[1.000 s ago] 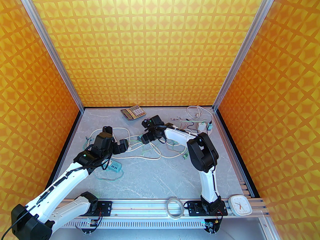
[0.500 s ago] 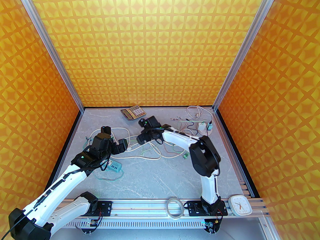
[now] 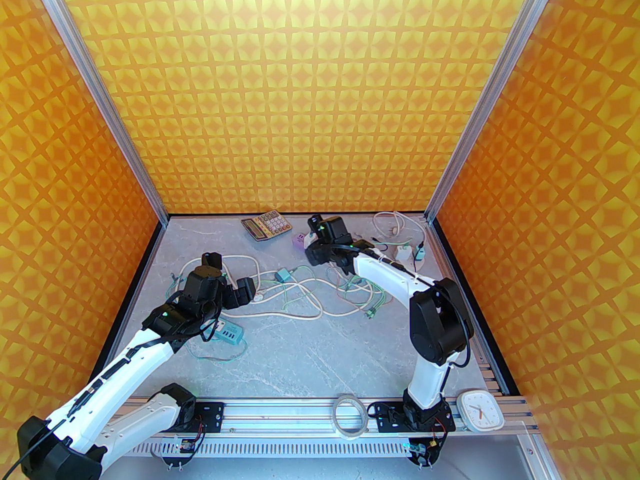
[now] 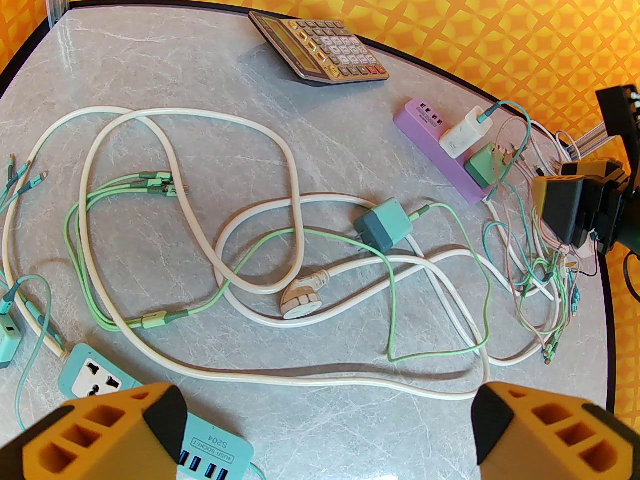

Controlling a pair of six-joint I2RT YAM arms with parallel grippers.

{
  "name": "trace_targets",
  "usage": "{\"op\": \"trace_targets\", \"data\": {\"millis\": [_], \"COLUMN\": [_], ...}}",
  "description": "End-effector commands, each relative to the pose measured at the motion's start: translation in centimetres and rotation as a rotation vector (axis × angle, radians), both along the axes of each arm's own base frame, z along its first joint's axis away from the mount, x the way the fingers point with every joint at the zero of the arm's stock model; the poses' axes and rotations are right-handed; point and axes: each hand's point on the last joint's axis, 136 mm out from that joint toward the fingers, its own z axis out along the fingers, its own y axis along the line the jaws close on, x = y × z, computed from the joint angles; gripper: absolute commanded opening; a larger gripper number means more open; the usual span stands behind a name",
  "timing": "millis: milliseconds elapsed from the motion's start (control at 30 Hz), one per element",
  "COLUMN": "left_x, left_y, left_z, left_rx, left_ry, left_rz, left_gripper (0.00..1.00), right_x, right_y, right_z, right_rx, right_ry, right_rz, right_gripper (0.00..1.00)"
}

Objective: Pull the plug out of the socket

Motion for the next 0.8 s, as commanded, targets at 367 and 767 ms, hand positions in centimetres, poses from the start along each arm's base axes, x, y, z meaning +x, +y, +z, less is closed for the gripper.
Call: {"op": "trace_targets", "data": {"millis": [367, 767], "left_x": [0.4, 1.0], "left_y": [-0.8, -1.2], "left_z": [-0.7, -0.9], "left_rx": [0.036, 0.054], "left_ry": [0.036, 0.048], "left_rz": [-0.044, -0.053], "left_gripper": [0.99, 0.99], "right_x": [3.4, 5.0], "right_y": [-1.5, -0.5], "right_z": [-4.1, -5.2], "right_rx": [0.090, 0.084], "right_ry": [0.040, 0.119], "right_rz": [0.152, 0.172], "right_gripper": [0.40, 0.43]}}
